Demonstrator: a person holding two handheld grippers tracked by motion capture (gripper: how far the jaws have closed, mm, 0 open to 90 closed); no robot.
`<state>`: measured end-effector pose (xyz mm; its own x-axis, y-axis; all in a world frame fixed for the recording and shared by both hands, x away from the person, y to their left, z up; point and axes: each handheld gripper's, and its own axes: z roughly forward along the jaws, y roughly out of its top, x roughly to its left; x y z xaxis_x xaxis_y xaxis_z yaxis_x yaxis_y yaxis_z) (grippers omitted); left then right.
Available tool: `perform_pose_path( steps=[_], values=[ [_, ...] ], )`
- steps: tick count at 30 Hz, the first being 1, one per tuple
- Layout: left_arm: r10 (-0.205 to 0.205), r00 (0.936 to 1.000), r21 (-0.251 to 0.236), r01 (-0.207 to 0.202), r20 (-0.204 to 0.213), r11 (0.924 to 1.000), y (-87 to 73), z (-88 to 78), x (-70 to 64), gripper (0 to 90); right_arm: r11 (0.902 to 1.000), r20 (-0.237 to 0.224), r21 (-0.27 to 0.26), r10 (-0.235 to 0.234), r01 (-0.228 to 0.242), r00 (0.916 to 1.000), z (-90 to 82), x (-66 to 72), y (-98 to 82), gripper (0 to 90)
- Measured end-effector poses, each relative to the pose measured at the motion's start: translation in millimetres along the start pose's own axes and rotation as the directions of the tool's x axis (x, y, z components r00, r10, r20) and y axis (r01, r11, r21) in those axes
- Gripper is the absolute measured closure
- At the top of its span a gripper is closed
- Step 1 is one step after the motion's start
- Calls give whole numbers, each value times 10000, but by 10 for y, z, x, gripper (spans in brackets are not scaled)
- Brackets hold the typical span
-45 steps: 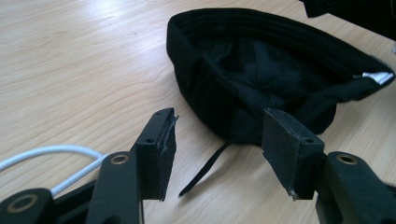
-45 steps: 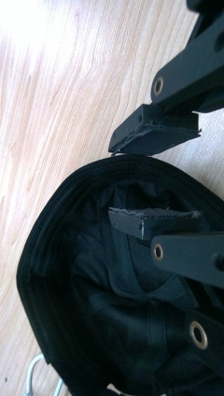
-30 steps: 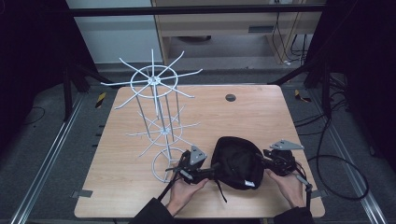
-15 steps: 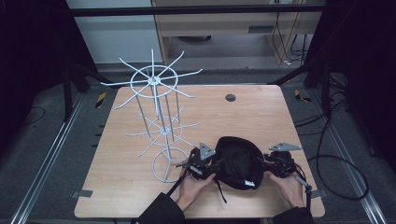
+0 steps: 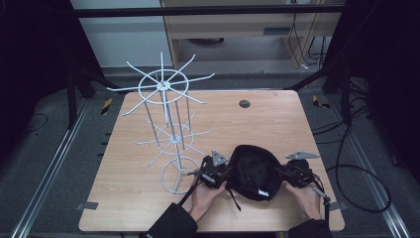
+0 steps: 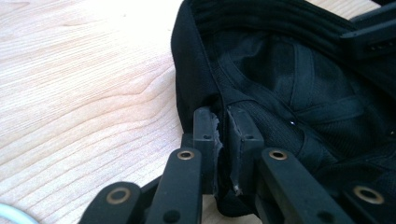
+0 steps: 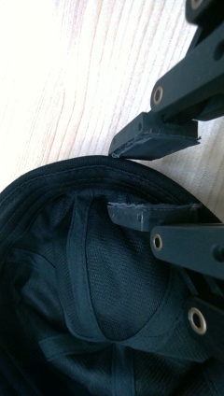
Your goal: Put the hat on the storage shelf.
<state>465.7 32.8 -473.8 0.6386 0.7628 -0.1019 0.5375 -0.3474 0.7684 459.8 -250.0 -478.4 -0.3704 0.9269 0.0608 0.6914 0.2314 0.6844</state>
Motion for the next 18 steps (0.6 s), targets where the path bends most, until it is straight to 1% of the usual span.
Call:
perform_pose_path(
  steps=[1, 3, 5, 7, 9, 10, 12, 13, 14, 15, 16, 17, 18],
  values=[
    [-33, 10000, -18, 33, 42, 10000, 3, 3, 1, 828, 10000, -70, -12, 99, -99, 9999, -20, -20, -5, 655],
    [-10, 10000, -5, 10, 89, 10000, 3, 7, 15, 830, 10000, -95, 8, 80, -80, 9999, -30, -32, -11, 651],
    [-42, 9999, -25, 43, 119, 10000, 3, 10, 19, 831, 9999, -86, 7, 170, -170, 9998, -53, -55, -34, 644],
    [-58, 9998, -69, 59, 174, 10000, -1, 22, 4, 833, 9993, -158, 59, 358, -357, 9992, -71, -98, -59, 650],
    [-85, 9998, -67, 86, 188, 9999, 0, 29, -5, 834, 9989, -268, 74, 458, -456, 9986, -75, -110, -64, 678],
    [-15, 9998, -12, 15, 184, 10000, 6, 33, -14, 834, 9989, -268, 74, 458, -456, 9986, -75, -110, -64, 678],
    [51, 9999, -23, -51, 162, 10000, 16, 38, -42, 835, 9990, -179, 198, 396, -393, 9991, -74, -105, -58, 716],
    [51, 9999, -23, -51, 162, 10000, 16, 38, -42, 834, 9990, -179, 198, 396, -393, 9991, -74, -105, -58, 716],
    [14, 9998, -53, -13, 200, 10000, 15, 44, -48, 834, 9986, -103, 264, 464, -461, 9989, -82, -100, -54, 742],
    [13, 9997, -32, -12, 234, 10000, 17, 47, -53, 834, 9986, -14, 226, 469, -468, 9989, -90, -103, -48, 776],
    [50, 9997, -33, -49, 235, 10000, 18, 48, -56, 834, 9986, 10, 198, 486, -486, 9988, -101, -111, -40, 793],
    [45, 9996, -42, -44, 262, 10000, 18, 49, -59, 834, 9979, 35, 183, 613, -614, 9981, -119, -109, -30, 811],
    [48, 9996, -55, -46, 282, 10000, 18, 52, -62, 834, 9983, 34, 54, 584, -584, 9983, -139, -113, -22, 821]
  ],
)
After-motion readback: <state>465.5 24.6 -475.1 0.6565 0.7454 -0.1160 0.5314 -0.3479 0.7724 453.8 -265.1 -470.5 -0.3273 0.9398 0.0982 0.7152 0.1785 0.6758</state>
